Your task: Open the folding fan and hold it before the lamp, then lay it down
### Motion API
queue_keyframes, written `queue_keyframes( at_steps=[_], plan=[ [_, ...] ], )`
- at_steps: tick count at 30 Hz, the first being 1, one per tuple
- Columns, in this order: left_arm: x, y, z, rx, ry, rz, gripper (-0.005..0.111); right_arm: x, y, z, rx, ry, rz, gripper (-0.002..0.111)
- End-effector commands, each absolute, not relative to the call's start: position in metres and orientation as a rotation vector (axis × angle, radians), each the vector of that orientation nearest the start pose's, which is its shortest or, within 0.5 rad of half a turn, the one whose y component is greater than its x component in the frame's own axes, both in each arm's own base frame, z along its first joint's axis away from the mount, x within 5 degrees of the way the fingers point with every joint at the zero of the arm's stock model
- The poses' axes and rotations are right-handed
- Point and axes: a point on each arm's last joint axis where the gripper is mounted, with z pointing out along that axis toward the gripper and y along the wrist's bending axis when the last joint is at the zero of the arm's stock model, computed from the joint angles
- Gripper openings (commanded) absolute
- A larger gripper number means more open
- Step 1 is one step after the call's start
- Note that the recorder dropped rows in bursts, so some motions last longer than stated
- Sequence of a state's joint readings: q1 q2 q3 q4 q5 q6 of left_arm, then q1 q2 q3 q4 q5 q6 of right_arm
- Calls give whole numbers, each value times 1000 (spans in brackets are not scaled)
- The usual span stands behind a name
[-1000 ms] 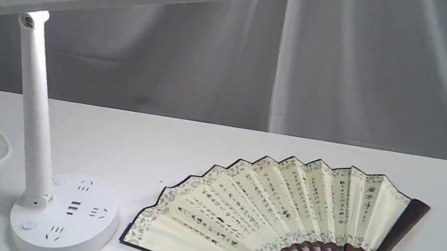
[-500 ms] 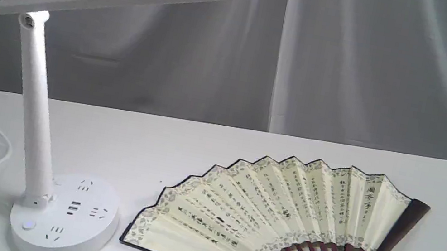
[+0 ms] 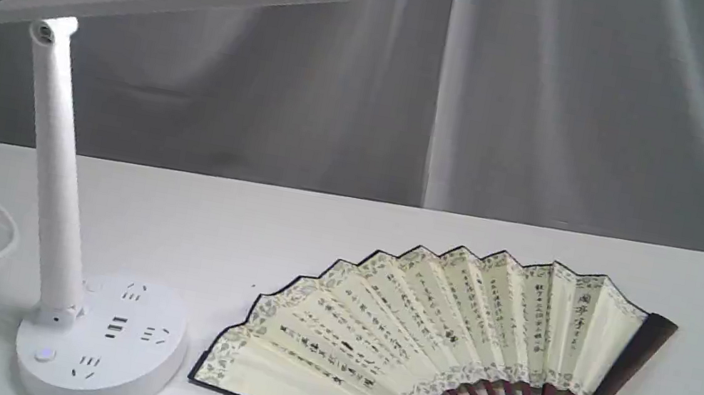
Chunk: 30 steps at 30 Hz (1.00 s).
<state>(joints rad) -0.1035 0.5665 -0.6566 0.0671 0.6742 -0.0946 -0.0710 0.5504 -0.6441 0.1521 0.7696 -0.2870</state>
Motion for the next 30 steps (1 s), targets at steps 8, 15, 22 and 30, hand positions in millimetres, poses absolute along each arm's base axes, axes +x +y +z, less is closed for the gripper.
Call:
queue_keyframes(
  at_steps=[8, 15, 22, 30],
  plan=[
    [34, 1, 345, 17, 1818, -71, 0, 34, 8, 326, -205, 2001, -63, 0],
    [-4, 5, 336, 7, 1779, -71, 0, 3, 10, 328, -221, 1856, -104, 0],
    [-21, 10, 341, 11, 1646, -23, 0, -20, 11, 327, -224, 1750, -134, 0],
    [-16, 5, 335, 13, 1648, -96, 0, -19, 9, 327, -256, 1738, -146, 0]
  ],
)
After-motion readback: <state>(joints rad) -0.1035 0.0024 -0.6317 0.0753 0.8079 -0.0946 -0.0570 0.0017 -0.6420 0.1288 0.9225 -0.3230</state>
